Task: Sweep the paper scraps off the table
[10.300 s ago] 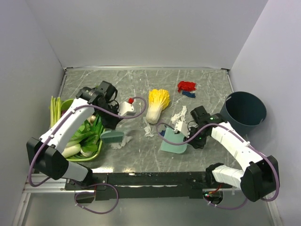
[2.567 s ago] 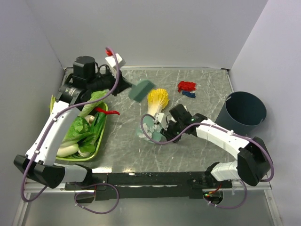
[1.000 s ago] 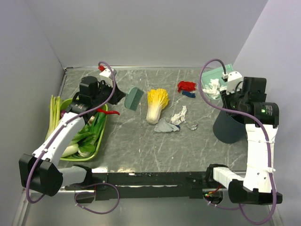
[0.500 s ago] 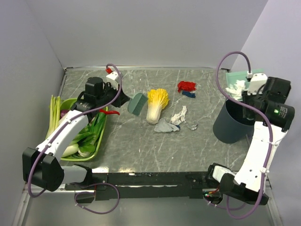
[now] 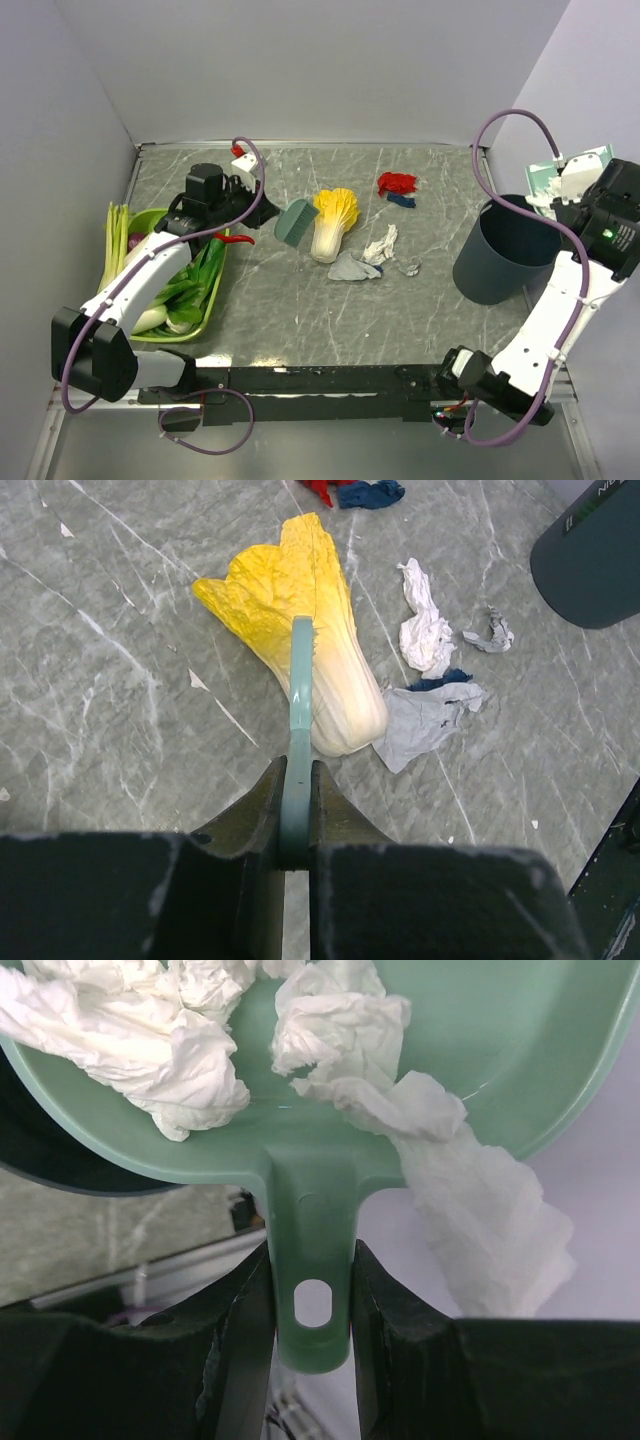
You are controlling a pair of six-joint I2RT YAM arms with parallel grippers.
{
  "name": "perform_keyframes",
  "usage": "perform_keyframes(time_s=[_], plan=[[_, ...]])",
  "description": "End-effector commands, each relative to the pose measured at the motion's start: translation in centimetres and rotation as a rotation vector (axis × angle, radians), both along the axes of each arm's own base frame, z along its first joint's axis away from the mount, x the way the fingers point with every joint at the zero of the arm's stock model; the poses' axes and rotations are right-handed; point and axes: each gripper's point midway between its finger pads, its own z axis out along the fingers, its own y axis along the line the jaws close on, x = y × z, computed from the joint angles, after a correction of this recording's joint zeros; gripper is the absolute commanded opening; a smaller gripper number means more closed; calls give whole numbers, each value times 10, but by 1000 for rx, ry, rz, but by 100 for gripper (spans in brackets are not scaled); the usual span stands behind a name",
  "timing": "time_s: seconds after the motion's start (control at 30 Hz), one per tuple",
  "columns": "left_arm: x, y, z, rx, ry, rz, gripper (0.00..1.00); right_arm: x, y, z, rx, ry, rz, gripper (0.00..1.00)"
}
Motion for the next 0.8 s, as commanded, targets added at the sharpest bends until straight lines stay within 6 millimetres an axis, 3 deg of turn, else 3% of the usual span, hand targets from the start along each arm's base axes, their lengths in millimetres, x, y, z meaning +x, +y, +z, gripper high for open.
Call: perform_keyframes(time_s=[0.0,0.1,0.33,0.47,0.6,0.77], plan=[[9,-4,34,-22,-122,-8,1,-38,-7,-6,-62,227,16,0],[12,-1,31,-9,-117,12,1,-45,-18,-2,-144,311,39,0],[5,-4,35,-31,-131,-17,1,-35,-59,16,-375,501,113,0],[6,1,35,-22,-142,9,1,-18,-83,50,-623,522,134,0],[6,1,36,-28,-140,17,1,-8,-92,61,-720,560,148,0],[5,-3,36,-26,-130,-7,1,1,-97,57,-746,578,170,0]])
